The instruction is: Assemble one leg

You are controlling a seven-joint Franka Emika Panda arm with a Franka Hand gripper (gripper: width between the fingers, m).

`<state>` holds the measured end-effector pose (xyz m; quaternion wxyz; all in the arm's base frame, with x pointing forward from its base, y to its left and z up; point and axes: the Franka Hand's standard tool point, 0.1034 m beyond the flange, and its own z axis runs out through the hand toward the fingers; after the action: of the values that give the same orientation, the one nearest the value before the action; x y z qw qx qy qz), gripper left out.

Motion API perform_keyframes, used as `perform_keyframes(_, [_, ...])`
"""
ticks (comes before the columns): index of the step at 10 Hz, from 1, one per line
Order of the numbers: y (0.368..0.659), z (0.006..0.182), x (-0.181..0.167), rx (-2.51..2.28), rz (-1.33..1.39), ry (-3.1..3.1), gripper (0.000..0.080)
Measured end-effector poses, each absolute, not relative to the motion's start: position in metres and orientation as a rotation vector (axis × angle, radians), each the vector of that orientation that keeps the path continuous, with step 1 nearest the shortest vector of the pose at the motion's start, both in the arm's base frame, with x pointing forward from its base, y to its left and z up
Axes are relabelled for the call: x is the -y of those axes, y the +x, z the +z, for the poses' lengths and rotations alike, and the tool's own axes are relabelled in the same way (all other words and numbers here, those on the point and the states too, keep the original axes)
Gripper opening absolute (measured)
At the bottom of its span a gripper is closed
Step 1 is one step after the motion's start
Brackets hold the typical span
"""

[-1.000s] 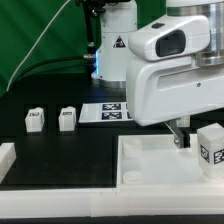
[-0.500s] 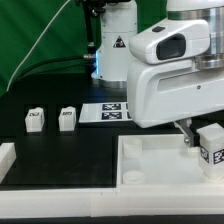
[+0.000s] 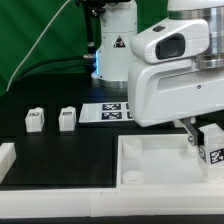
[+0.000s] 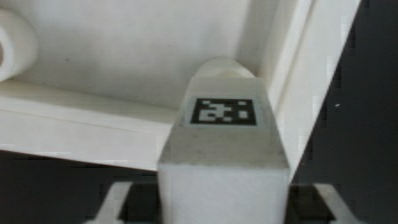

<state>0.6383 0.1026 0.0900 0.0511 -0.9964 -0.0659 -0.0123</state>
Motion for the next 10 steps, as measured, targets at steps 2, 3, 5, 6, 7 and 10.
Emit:
perform_keyframes(2, [0.6384,0.09,-0.1021,-0.045,-0.024,-3.036,0.0295])
perform_keyframes(3, [0.6387,0.0903,-0.1015,-0.212,-0.017,-3.027,0.0295])
perform_keyframes(5, [0.6426,0.0921,-0.0994,-0.649,-0.025,-2.961,0.0295])
perform_keyframes(6, [0.6424,0.0918,-0.0994,-0.849,-0.014,-2.911,0.0294])
perform_keyframes(7, [0.6421,0.0913,-0.0979,-1.004,-0.002,-2.862,0.0294])
perform_keyframes(10, [0.6402,0.0908,-0.0962,-1.407,0.021,-2.701,0.0294])
